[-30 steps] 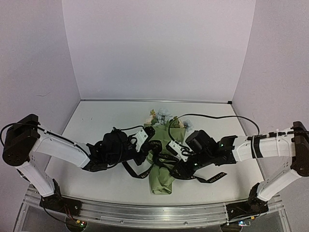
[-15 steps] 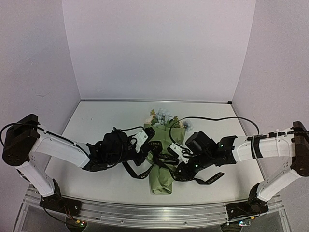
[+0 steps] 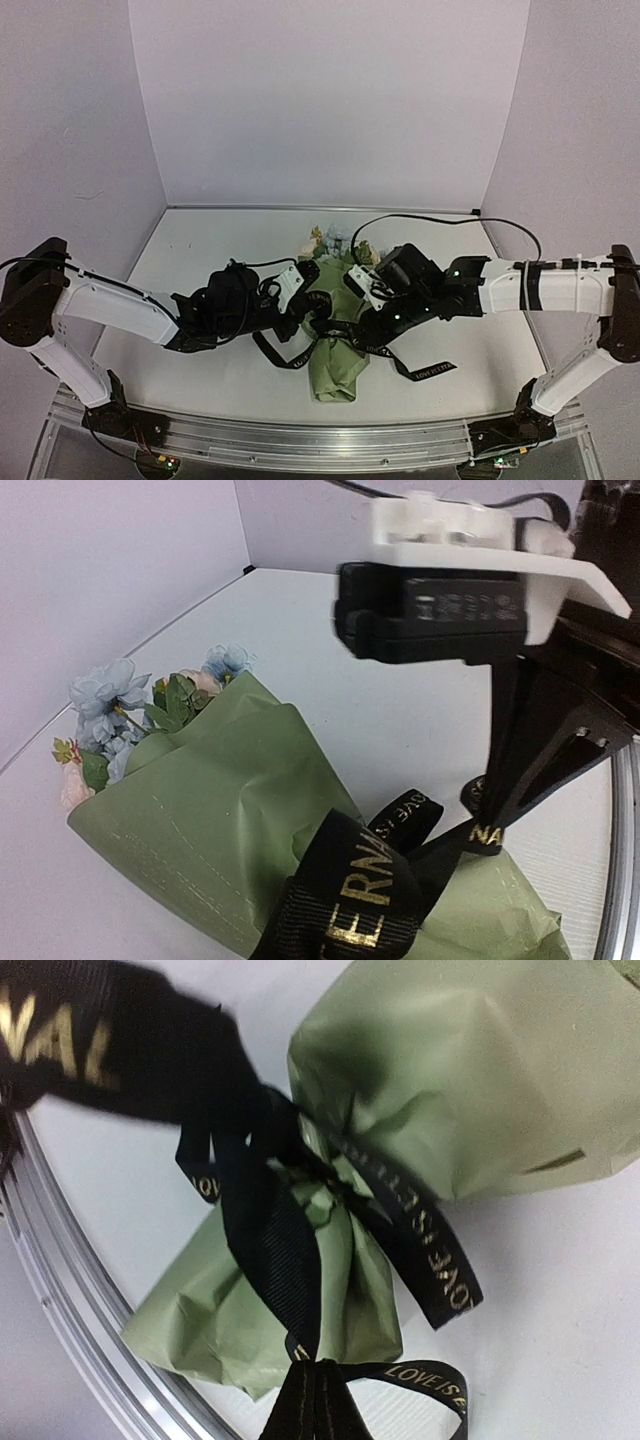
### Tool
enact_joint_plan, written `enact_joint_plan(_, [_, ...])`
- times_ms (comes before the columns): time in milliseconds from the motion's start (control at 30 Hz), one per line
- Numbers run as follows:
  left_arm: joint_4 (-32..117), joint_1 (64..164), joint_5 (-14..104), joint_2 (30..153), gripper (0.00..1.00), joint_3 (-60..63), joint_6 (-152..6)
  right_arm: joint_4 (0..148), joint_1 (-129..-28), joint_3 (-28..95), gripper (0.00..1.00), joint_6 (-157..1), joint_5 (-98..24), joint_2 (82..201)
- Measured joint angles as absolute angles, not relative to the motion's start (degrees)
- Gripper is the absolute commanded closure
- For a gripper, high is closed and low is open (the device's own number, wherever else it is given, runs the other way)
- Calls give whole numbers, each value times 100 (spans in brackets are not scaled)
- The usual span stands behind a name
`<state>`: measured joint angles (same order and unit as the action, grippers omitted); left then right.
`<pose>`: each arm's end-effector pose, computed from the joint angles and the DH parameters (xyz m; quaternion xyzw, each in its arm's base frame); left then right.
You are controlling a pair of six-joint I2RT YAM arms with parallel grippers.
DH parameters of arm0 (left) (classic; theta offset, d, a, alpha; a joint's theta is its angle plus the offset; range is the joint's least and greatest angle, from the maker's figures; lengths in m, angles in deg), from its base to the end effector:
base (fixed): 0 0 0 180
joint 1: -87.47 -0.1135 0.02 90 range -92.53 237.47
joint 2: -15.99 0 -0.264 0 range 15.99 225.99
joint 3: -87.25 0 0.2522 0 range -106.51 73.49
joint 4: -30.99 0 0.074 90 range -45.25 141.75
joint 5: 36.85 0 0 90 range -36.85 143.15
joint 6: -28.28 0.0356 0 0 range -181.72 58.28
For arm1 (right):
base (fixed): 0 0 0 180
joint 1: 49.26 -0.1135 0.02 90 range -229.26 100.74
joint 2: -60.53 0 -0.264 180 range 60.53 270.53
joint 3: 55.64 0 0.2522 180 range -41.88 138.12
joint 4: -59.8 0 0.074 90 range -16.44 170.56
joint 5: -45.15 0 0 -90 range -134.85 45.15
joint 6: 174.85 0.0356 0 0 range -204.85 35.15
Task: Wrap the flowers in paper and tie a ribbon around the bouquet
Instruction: Cross the half-tied ribbon over the folded bouquet.
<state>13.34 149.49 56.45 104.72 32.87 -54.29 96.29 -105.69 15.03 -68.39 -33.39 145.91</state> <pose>0.1554 -0.2881 0.2037 0.4427 0.6689 -0.2531 0.5408 0.1660 0.2630 0.2277 -0.3519 0.8707 0.2721 0.2099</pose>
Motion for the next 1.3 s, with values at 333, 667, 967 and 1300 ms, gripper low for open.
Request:
enact_joint_plan(333, [1626, 15037, 5456, 10246, 99, 3287, -5421, 9797, -10378, 2051, 100, -5656, -3012, 15674])
enact_joint_plan(667, [1927, 15266, 5460, 10199, 98, 3287, -5273, 9871, -10334, 2245, 100, -4949, -3037, 16018])
enact_joint_plan(967, [2180, 15597, 5308, 9844, 96, 3287, -5245, 9923, -10153, 2411, 100, -4598, -3266, 16167])
enact_joint_plan(1300, [2639, 16389, 5122, 10143, 81, 3247, -5215, 9939, -10109, 2551, 100, -4592, -3295, 16277])
